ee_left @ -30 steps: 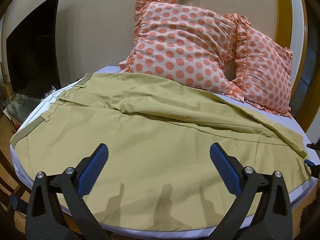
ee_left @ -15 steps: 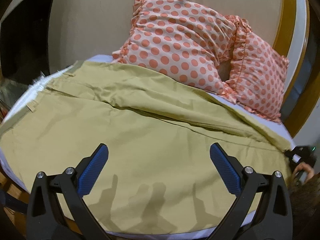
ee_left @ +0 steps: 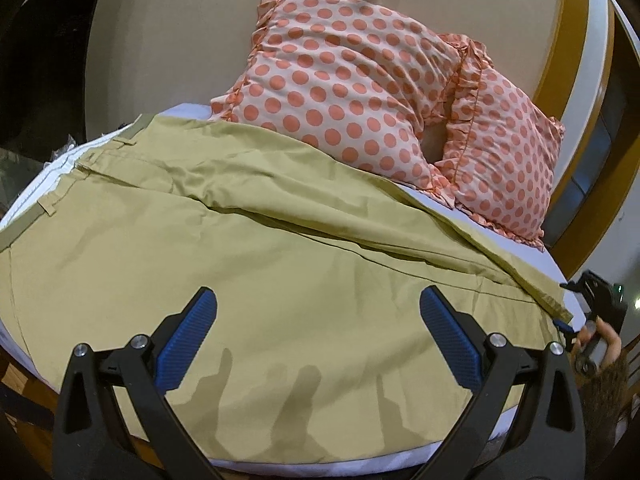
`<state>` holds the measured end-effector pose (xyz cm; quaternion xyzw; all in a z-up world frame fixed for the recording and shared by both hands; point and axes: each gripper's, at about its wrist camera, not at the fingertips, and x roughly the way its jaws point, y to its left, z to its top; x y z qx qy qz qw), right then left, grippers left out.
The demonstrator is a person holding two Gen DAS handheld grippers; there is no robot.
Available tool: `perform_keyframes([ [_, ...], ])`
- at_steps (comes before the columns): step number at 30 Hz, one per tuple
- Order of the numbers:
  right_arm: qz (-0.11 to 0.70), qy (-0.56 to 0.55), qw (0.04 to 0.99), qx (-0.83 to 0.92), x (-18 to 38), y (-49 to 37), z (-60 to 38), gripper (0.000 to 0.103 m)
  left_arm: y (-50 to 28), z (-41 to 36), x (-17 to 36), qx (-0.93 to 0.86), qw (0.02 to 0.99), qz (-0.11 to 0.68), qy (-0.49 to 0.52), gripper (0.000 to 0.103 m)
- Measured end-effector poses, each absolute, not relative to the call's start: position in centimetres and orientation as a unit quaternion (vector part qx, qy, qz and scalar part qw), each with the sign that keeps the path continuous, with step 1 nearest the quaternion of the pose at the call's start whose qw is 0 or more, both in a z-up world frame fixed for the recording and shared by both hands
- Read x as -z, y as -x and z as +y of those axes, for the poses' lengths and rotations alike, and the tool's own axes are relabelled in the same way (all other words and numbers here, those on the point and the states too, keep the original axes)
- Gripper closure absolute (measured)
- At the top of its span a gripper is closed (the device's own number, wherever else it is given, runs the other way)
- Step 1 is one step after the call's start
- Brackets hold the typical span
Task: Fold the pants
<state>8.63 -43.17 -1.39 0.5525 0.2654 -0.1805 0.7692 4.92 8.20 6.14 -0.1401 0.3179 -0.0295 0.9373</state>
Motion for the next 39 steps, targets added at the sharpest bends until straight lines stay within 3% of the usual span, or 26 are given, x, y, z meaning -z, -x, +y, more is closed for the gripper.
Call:
perform_keyframes([
  [2, 0.262, -0.522, 0.786, 0.204, 1.1, -9.8, -42.4, 0.031, -4.9, 8.5, -6.1, 0.027, 0.937, 0.319, 0.141, 0.002],
  [3, 0.263, -0.511, 0.791, 0.210, 1.0, -10.0, -42.3, 0.044, -4.9, 8.6, -6.1, 0.026, 0.936, 0.320, 0.142, 0.002],
  [4, 0.268, -0.500, 0.797, 0.208, 1.3, -10.5, -42.3, 0.086, -4.9, 8.8, -6.1, 0.025, 0.936, 0.320, 0.143, 0.002],
  [5, 0.276, -0.510, 0.793, 0.183, 2.2, -11.1, -42.7, 0.097, -4.9, 8.9, -6.1, 0.023, 0.936, 0.320, 0.144, 0.002],
  [9, 0.221, -0.562, 0.789, 0.111, 3.6, -9.1, -45.0, 0.099, -4.8, 10.0, -6.6, 0.026, 0.937, 0.314, 0.151, 0.002],
  [14, 0.124, -0.549, 0.824, 0.068, 0.6, -2.2, -47.3, 0.100, -6.6, 12.3, -8.5, 0.038, 0.939, 0.296, 0.173, 0.002],
  [22, 0.121, -0.530, 0.837, 0.054, 0.1, -0.7, -47.5, 0.100, -17.6, 14.9, -8.1, 0.025, 0.901, 0.369, 0.227, 0.004],
  [27, 0.122, -0.529, 0.838, 0.049, 0.3, -0.5, -47.5, 0.100, -24.5, 15.9, -7.4, -0.046, 0.889, 0.410, 0.201, 0.005],
  [30, 0.123, -0.527, 0.840, 0.046, 0.2, -0.6, -47.5, 0.100, -28.5, 16.3, -5.3, -0.090, 0.864, 0.462, 0.181, 0.019],
  [32, 0.124, -0.523, 0.842, 0.045, 0.2, -0.6, -47.4, 0.100, -30.1, 17.0, -3.5, -0.102, 0.843, 0.490, 0.197, 0.040],
  [33, 0.126, -0.521, 0.843, 0.045, 0.1, -0.8, -47.5, 0.100, -30.4, 17.2, -3.0, -0.101, 0.840, 0.493, 0.205, 0.060],
  [34, 0.127, -0.520, 0.843, 0.044, 0.2, -0.9, -47.6, 0.100, -30.4, 17.5, -2.7, -0.084, 0.840, 0.488, 0.222, 0.086],
  [35, 0.128, -0.519, 0.844, 0.044, 0.1, -1.2, -47.7, 0.100, -29.9, 17.7, -2.7, -0.060, 0.841, 0.478, 0.245, 0.092],
  [39, 0.112, -0.514, 0.850, 0.032, -1.0, -1.1, -48.5, 0.100, -25.0, 18.1, -6.0, -0.040, 0.872, 0.425, 0.238, 0.096],
])
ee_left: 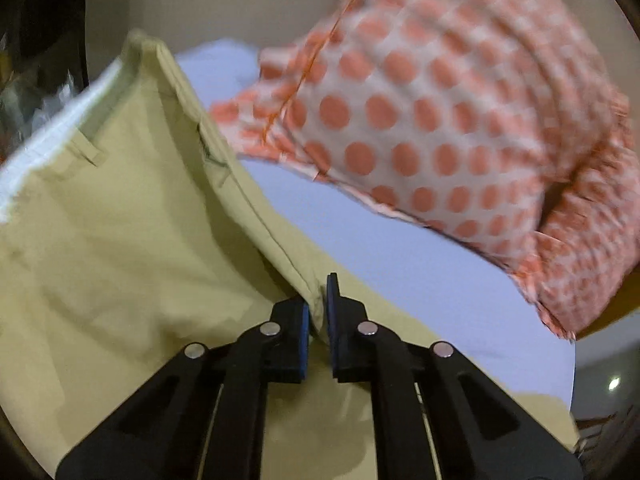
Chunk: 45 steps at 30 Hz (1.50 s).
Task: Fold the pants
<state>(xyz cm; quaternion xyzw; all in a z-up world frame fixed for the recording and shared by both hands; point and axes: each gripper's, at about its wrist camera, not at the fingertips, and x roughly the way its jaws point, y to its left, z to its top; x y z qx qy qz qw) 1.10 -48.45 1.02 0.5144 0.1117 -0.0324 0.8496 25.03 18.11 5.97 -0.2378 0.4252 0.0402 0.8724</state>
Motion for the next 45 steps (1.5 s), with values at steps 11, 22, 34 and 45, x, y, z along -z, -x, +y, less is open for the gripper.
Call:
perform_keyframes([
  [11, 0.133, -0.516, 0.842, 0.081, 1.7, 2.2, -50.1, 0.100, 0.1, 18.0, -3.5, -0.046, 0.895, 0.365, 0.253, 0.093],
  [22, 0.176, -0.500, 0.836, 0.146, 3.0, 4.2, -50.7, 0.060, 3.0, 19.7, -0.7, -0.024, 0.889, 0.342, 0.303, 0.075],
  [34, 0.185, -0.481, 0.845, 0.140, 4.1, 4.9, -50.6, 0.036, 5.3, 18.6, -1.3, 0.025, 0.911, 0.304, 0.278, 0.039],
  [45, 0.192, -0.415, 0.882, 0.109, 2.9, 0.8, -47.4, 0.097, 6.1, 18.2, -2.0, 0.058, 0.922, 0.287, 0.254, 0.035],
])
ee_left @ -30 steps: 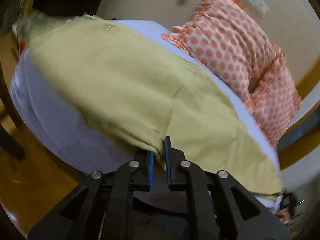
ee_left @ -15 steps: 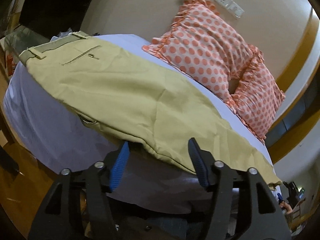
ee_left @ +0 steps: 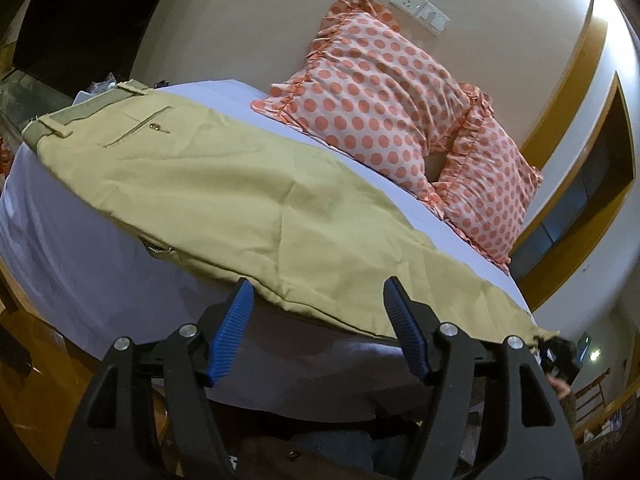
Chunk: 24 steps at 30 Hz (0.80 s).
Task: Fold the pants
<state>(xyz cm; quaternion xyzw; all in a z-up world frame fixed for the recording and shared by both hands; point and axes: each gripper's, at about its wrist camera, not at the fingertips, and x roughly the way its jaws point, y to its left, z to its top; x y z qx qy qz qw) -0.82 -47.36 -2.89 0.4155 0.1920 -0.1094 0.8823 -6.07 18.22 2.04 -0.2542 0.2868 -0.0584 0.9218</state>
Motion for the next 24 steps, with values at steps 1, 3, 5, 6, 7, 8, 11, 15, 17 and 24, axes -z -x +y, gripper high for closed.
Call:
perform_keyframes([
  [1, 0.179, -0.405, 0.891, 0.100, 1.6, 0.4, -46.7, 0.097, 6.3, 18.3, -2.1, 0.060, 0.923, 0.284, 0.253, 0.033],
  [3, 0.156, -0.369, 0.915, 0.048, -2.2, -1.5, -43.8, 0.098, 6.7, 18.5, -2.2, 0.061, 0.925, 0.277, 0.251, 0.029],
  [5, 0.145, -0.337, 0.930, -0.024, -5.2, -3.2, -39.7, 0.098, 7.1, 18.7, -2.1, 0.059, 0.926, 0.275, 0.252, 0.028],
  [6, 0.145, -0.321, 0.933, -0.066, -6.4, -4.1, -37.2, 0.098, 7.2, 18.6, -2.1, 0.057, 0.926, 0.275, 0.252, 0.027],
  [7, 0.149, -0.299, 0.934, -0.123, -7.5, -5.0, -33.6, 0.098, 7.2, 18.6, -1.9, 0.055, 0.926, 0.278, 0.251, 0.026],
  [8, 0.155, -0.286, 0.933, -0.155, -8.0, -5.5, -31.4, 0.098, 7.2, 18.5, -1.8, 0.052, 0.925, 0.281, 0.249, 0.025],
  [11, 0.231, -0.196, 0.909, -0.286, -7.4, -7.1, -20.7, 0.097, 7.0, 18.2, -1.2, 0.050, 0.924, 0.291, 0.243, 0.023],
  [15, 0.354, -0.086, 0.863, -0.351, -3.5, -7.1, -12.2, 0.063, 6.6, 17.7, -0.6, 0.051, 0.924, 0.305, 0.223, 0.020],
  [17, 0.341, -0.091, 0.873, -0.337, -3.6, -6.4, -13.1, 0.032, 6.2, 17.4, -0.3, 0.055, 0.925, 0.311, 0.209, 0.018],
  [24, 0.311, -0.174, 0.893, -0.276, -4.2, -6.6, -19.8, 0.018, 4.4, 16.8, 1.1, 0.068, 0.918, 0.330, 0.209, 0.017],
])
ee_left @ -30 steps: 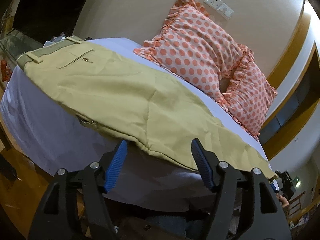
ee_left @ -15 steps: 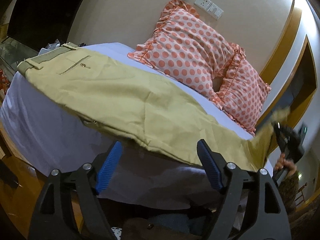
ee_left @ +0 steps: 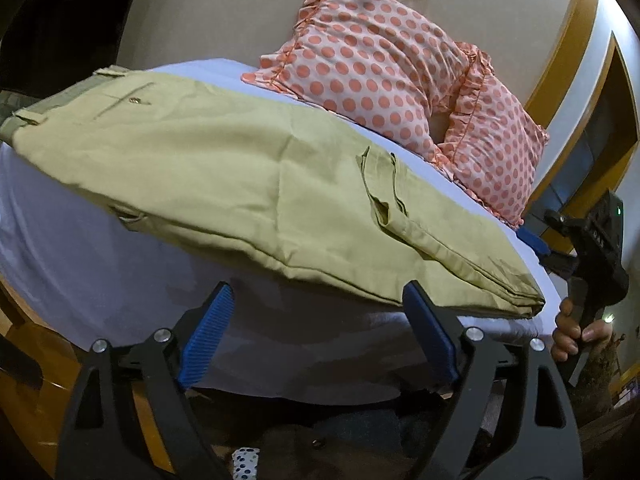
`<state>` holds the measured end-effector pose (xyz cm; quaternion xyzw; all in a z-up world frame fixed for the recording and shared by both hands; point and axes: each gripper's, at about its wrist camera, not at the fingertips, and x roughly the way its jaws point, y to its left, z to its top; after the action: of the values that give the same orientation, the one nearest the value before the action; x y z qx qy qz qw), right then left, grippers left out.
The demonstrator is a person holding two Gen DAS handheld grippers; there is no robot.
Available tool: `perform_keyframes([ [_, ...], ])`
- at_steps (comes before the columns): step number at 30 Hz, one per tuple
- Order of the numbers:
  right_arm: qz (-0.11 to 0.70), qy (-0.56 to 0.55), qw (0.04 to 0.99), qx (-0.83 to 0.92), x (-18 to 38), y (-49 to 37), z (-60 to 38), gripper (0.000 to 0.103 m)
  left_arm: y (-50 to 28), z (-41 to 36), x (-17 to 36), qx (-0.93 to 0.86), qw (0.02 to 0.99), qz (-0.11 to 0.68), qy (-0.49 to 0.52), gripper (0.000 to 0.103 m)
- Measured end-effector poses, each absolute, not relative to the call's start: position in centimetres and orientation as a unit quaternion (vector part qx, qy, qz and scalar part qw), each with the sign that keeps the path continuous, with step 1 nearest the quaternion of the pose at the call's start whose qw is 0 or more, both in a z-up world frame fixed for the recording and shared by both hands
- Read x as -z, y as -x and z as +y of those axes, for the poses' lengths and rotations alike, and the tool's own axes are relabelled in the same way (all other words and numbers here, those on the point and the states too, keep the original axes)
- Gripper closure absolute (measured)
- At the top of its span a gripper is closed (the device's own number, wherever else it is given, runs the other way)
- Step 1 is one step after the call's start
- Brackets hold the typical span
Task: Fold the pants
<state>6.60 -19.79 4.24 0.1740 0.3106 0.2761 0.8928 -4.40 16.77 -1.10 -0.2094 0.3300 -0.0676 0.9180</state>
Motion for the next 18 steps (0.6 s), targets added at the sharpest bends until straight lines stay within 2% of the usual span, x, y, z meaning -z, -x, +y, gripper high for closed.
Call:
perform_keyframes([
  [11, 0.342, -0.196, 0.881, -0.262, -1.4, -7.4, -20.3, 0.017, 3.8, 18.8, 0.1, 0.036, 0.915, 0.305, 0.262, 0.015],
  [13, 0.343, -0.198, 0.880, -0.263, -1.2, -7.4, -20.3, 0.016, 3.5, 19.1, -0.2, 0.041, 0.912, 0.303, 0.274, 0.008],
  [18, 0.349, -0.203, 0.876, -0.263, -0.5, -7.6, -20.3, 0.016, 3.0, 20.8, -1.3, 0.025, 0.908, 0.287, 0.302, 0.010],
])
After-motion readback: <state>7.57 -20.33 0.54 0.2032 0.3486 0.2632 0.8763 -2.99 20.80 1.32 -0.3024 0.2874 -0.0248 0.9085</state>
